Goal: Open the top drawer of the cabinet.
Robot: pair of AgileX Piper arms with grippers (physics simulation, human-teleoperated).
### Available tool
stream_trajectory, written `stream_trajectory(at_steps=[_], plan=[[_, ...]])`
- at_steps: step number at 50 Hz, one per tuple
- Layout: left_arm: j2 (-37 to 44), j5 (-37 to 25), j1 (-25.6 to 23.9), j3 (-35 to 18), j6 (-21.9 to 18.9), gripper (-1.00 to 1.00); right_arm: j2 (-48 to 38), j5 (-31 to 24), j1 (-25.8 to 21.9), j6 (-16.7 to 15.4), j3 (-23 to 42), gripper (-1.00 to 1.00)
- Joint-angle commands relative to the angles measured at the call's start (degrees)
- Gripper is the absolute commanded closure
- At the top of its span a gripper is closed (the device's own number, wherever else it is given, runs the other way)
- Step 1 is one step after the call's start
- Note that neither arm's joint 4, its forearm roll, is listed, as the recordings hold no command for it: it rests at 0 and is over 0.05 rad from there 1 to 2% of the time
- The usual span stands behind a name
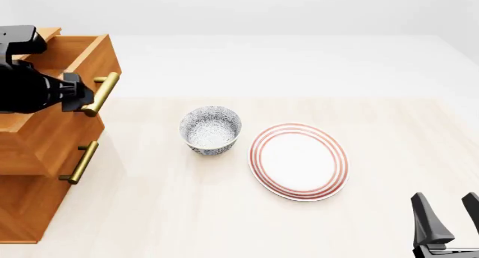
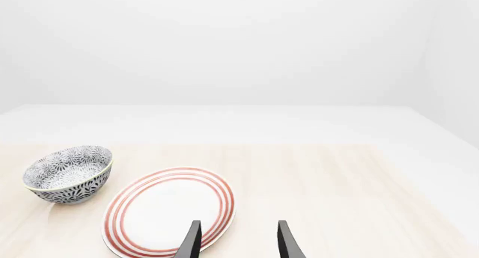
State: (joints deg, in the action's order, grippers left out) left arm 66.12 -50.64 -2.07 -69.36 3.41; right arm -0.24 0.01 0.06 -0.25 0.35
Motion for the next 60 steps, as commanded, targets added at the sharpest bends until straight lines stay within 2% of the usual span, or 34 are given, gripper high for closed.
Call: stream_trajectory(at_steps=[1, 8, 37, 45, 60], plan=[[1.06, -0.24, -2.35, -0.32, -0.68, -1.0, 0.01, -0.01, 0.01, 0.01, 0.0, -1.0], [1.75, 0.06, -4.26, -0.33, -0.13, -1.0, 0.01, 0.0, 0.01, -0.01, 0.0, -1.0], [3.09, 0.12, -6.93, -0.54, -0.95, -1.0, 0.01, 0.0, -0.01, -0.01, 0.0, -1.0], [4.26, 0.64, -9.88, -0.97, -0.18, -1.0, 0.0, -0.01, -0.01, -0.01, 0.0, -1.0], [5.32, 0.68, -12.45, -1.64, -0.93, -1.0, 0.01, -0.01, 0.01, 0.0, 0.0, -1.0]])
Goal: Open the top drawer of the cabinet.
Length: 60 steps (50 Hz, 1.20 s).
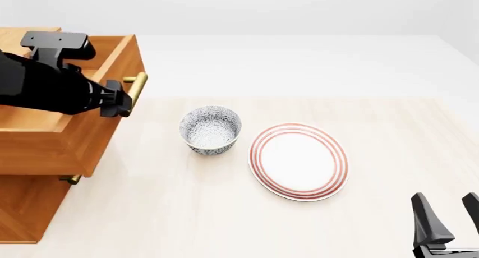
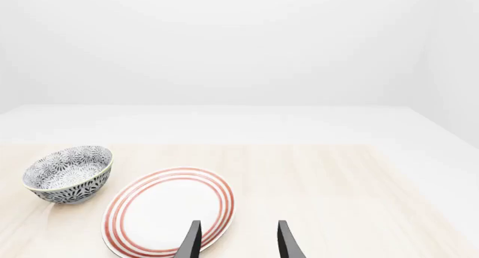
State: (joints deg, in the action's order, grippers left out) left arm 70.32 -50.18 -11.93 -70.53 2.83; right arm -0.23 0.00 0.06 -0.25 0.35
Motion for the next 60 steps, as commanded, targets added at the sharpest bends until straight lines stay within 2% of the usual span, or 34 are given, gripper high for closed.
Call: stream_trajectory(at_steps=[1, 18, 20, 25, 43, 45, 60], plan=[[1.2, 0.2, -2.67, -0.48, -0.66, -1.0, 0.0, 0.0, 0.0, -0.02, 0.0, -1.0], [1.82, 0.11, -5.2, -0.88, -0.89, -1.0, 0.01, 0.01, -0.01, 0.0, 0.0, -1.0], [1.98, 0.23, -6.87, -1.28, 0.1, -1.0, 0.0, 0.0, 0.0, 0.01, 0.0, -1.0], [1.86, -0.03, -5.75, -0.89, -0.86, -1.0, 0.0, 0.0, -0.01, 0.0, 0.0, -1.0], [3.13, 0.57, -8.52, -0.79, -1.28, -1.0, 0.0, 0.0, -0.02, 0.01, 0.0, -1.0], [3.56, 0.55, -10.04, -1.34, -1.56, -1.0, 0.0, 0.0, 0.0, 0.0, 0.0, -1.0], [3.72, 0.71, -10.65, -1.46, -1.24, -1.0, 0.0, 0.0, -0.01, -0.01, 0.0, -1.0]])
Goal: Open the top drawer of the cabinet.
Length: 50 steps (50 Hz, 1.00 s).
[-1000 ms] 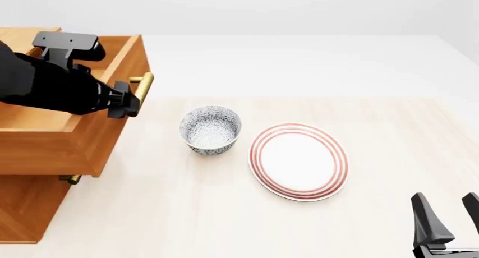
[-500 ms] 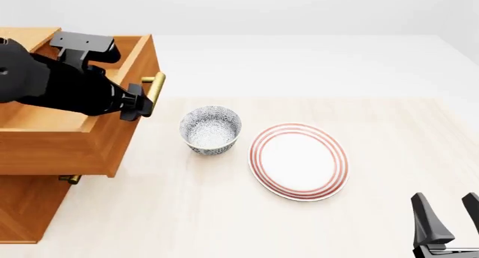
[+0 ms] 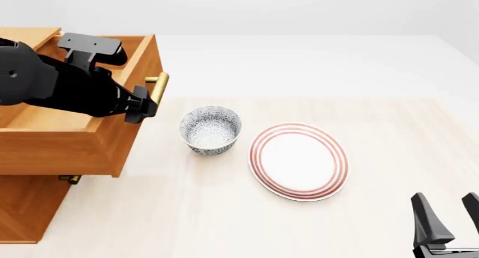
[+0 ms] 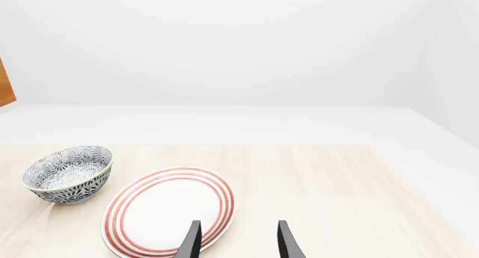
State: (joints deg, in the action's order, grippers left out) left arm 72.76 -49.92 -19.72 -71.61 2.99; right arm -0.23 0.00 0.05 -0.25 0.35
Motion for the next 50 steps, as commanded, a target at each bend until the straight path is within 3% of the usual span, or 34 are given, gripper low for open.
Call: stream_trajectory(at_steps=[1, 30, 50], plan=[[1.2, 0.35, -2.84, -0.48, -1.32, -1.0, 0.0, 0.0, -0.01, 0.0, 0.0, -1.0], [-3.36, -4.42, 1.94, -2.48, -4.59, -1.0, 0.0, 0.0, 0.0, -0.01, 0.0, -1.0], [-4.94, -6.48, 2.13, -3.96, -5.67, -1.0, 0.0, 0.0, 0.0, -0.01, 0.0, -1.0]])
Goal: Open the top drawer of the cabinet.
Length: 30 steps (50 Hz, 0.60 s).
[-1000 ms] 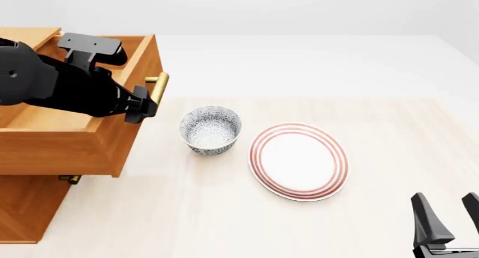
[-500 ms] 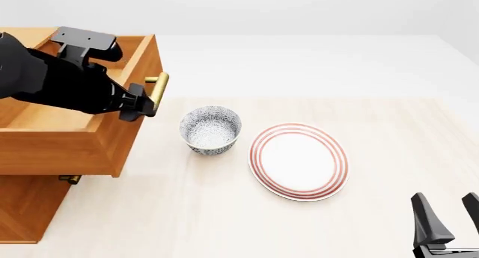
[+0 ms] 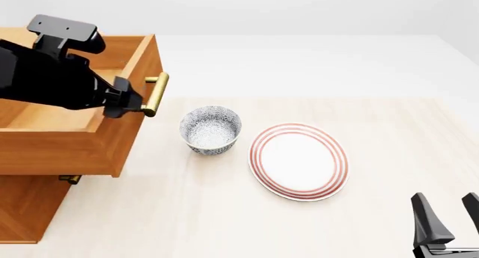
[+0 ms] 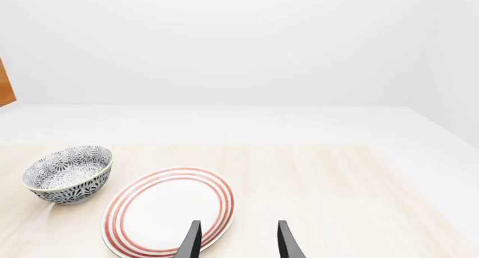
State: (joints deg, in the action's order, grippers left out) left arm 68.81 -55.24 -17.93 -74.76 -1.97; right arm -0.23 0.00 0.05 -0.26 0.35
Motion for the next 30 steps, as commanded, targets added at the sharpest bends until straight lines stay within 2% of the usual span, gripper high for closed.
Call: stream_trajectory(at_steps=[1, 30], plan=[[-1.18, -1.36, 0.41, -0.95, -0.81, -1.0, 0.0, 0.0, 0.0, 0.01, 0.0, -1.0], [-5.61, -3.65, 1.71, -4.02, -2.24, -1.0, 0.0, 0.0, 0.0, -0.01, 0.0, -1.0]])
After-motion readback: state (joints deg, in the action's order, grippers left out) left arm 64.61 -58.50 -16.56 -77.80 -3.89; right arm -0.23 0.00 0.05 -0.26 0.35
